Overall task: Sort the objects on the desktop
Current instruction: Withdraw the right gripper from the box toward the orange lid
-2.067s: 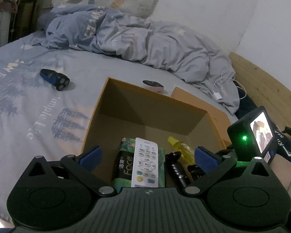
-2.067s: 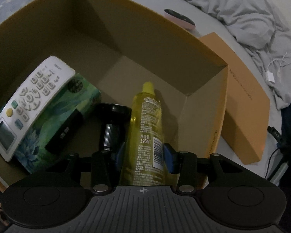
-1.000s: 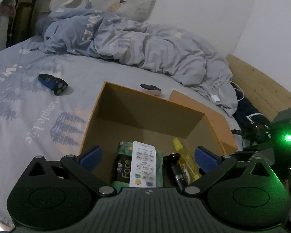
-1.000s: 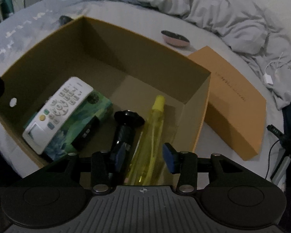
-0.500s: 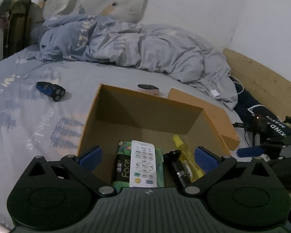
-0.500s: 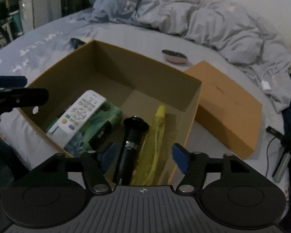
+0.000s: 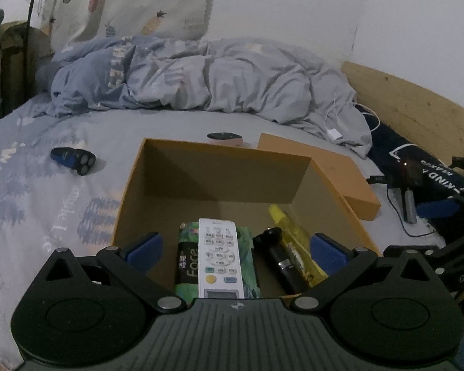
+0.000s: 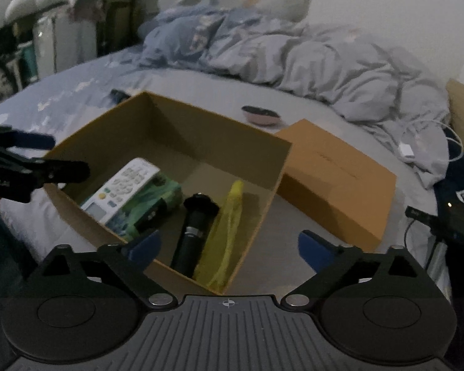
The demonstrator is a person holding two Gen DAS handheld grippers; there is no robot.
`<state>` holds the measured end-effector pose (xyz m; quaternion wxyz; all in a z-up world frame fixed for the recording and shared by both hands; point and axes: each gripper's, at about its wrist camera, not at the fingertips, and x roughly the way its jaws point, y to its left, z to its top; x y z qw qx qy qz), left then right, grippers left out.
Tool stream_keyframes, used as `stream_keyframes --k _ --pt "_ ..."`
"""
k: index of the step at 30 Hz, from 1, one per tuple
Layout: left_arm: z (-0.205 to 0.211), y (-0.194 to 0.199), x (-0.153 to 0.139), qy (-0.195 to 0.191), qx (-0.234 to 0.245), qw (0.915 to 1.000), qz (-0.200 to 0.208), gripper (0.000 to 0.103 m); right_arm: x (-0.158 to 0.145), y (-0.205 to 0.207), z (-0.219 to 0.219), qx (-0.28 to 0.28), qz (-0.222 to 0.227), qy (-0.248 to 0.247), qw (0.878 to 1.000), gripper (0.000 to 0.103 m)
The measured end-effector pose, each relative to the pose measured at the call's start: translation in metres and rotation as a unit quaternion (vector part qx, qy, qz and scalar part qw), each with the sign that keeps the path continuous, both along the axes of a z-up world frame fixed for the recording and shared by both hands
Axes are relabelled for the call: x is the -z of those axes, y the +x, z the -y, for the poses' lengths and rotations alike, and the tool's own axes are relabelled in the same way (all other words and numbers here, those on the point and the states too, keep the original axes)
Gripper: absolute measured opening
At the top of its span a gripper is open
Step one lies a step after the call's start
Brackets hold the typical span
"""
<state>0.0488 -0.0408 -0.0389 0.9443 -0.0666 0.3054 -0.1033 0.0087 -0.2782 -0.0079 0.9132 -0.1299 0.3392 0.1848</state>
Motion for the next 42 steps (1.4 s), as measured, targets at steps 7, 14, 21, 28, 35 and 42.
stream_keyframes --k 7,14,21,28,35,42 --pt "0.006 -0.001 0.004 0.000 0.012 0.9999 -0.010 0.103 0.003 0.000 0.019 0.032 0.015 0.015 0.999 0.103" --pt "0.011 -0.007 0.006 0.016 0.026 0.9995 -0.002 0.103 0.005 0.002 0.036 0.053 0.020 0.047 0.997 0.103" --pt "0.011 -0.009 0.008 0.020 0.032 0.9993 0.003 0.103 0.012 0.007 0.038 0.066 0.012 0.055 0.996 0.103" --pt "0.019 -0.018 0.006 0.023 0.054 0.9979 0.030 0.103 0.014 0.009 0.035 0.061 0.014 0.054 0.997 0.103" --pt "0.023 -0.006 0.001 0.004 0.043 0.9990 0.015 0.103 0.004 0.014 0.045 0.075 0.029 0.098 0.992 0.103" --pt "0.029 0.018 -0.025 0.007 0.051 0.9985 0.020 0.103 -0.014 0.022 0.061 0.101 0.039 0.133 0.985 0.103"
